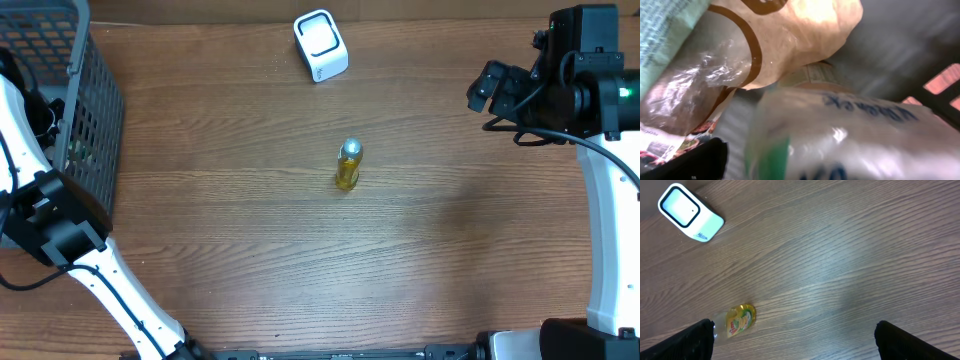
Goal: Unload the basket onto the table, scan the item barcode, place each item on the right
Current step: 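Reach the left gripper into the basket and grasp the green-capped jar, then carry the green-capped jar out and place it left of the bottle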
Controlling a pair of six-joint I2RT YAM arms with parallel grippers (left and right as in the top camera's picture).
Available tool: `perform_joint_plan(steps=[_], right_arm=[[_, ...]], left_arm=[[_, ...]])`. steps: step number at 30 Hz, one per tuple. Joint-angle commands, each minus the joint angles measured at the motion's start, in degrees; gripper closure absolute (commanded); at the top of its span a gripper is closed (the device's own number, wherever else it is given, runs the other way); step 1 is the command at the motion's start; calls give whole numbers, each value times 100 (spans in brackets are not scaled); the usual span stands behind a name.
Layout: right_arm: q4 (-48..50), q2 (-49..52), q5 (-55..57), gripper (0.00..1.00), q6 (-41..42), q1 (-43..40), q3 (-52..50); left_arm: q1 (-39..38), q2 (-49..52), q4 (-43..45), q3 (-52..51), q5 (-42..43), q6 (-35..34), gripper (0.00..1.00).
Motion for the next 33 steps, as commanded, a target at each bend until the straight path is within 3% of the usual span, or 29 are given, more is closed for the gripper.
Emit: perform_joint_plan(steps=[1, 5, 12, 19, 22, 28, 33], right_arm=[[17, -44, -11, 0, 42, -11, -9], [20, -44, -11, 0, 42, -11, -9], [17, -44, -11, 0, 42, -11, -9], [17, -44, -11, 0, 42, -11, -9], [17, -44, -11, 0, 42, -11, -9], [17, -44, -11, 0, 42, -11, -9], [11, -44, -11, 0, 42, -11, -9]], left_arm=[[-98, 72, -15, -127, 103, -55, 22], [-96, 44, -9, -98, 105, -55, 45], [-20, -33, -234, 634, 109, -105, 54], [103, -313, -568, 2277, 109, -166, 58], [109, -472, -662, 2949, 127, -297, 66], [-15, -1038, -667, 3755, 1010, -420, 91], [-339, -1725, -680, 3862, 1615, -511, 90]])
